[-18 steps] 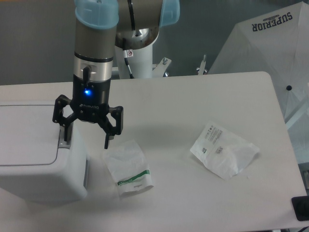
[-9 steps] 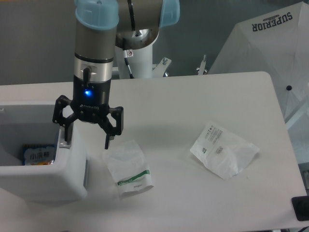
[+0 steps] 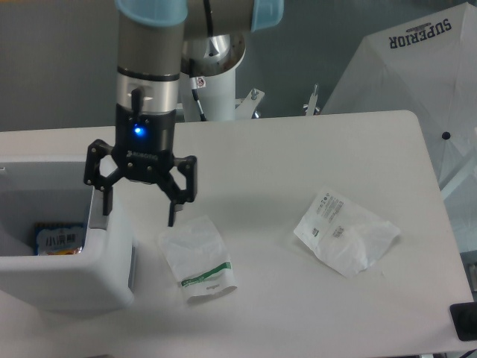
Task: Open the trash can
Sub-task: 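Hold the gripper at the lid edge, keeping the lid raised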
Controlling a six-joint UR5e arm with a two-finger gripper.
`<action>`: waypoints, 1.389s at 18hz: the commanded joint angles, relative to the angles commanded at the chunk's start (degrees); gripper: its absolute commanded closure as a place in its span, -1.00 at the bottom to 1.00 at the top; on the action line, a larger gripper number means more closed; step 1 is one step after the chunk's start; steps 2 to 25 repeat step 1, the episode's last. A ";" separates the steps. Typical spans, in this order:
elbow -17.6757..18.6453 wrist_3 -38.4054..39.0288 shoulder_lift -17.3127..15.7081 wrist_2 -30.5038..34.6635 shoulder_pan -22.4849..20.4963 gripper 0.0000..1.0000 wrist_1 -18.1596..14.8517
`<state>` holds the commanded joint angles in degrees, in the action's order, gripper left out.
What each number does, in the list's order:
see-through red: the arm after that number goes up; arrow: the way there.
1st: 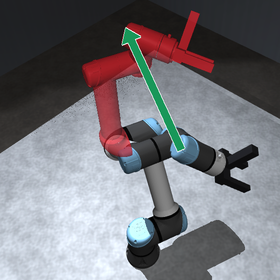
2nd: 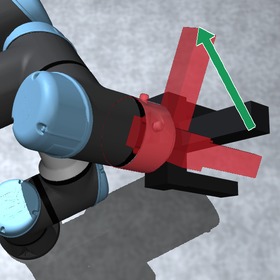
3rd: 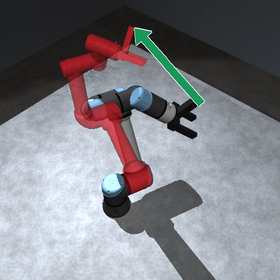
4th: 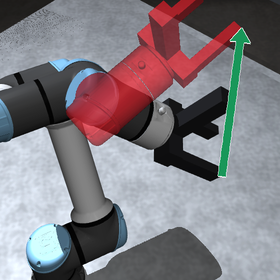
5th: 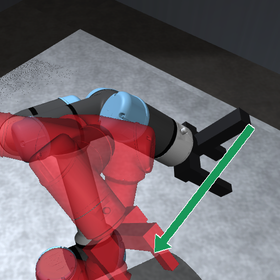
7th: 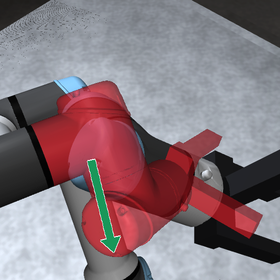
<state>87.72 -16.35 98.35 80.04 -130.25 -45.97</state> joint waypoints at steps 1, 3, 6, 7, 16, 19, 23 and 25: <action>0.00 -0.35 0.00 2.73 -0.26 -1.00 0.00; 0.00 -0.35 0.00 2.73 -0.26 -1.00 0.00; 0.00 -0.35 0.00 2.73 -0.26 -1.00 0.00; 0.00 -0.35 0.00 2.73 -0.26 -1.00 0.00; 0.00 -0.35 0.00 2.73 -0.26 -1.00 0.00; 0.00 -0.35 0.00 2.73 -0.26 -1.00 0.00; 0.00 -0.35 0.00 2.73 -0.26 -1.00 0.00; 0.00 -0.35 0.00 2.73 -0.26 -1.00 0.00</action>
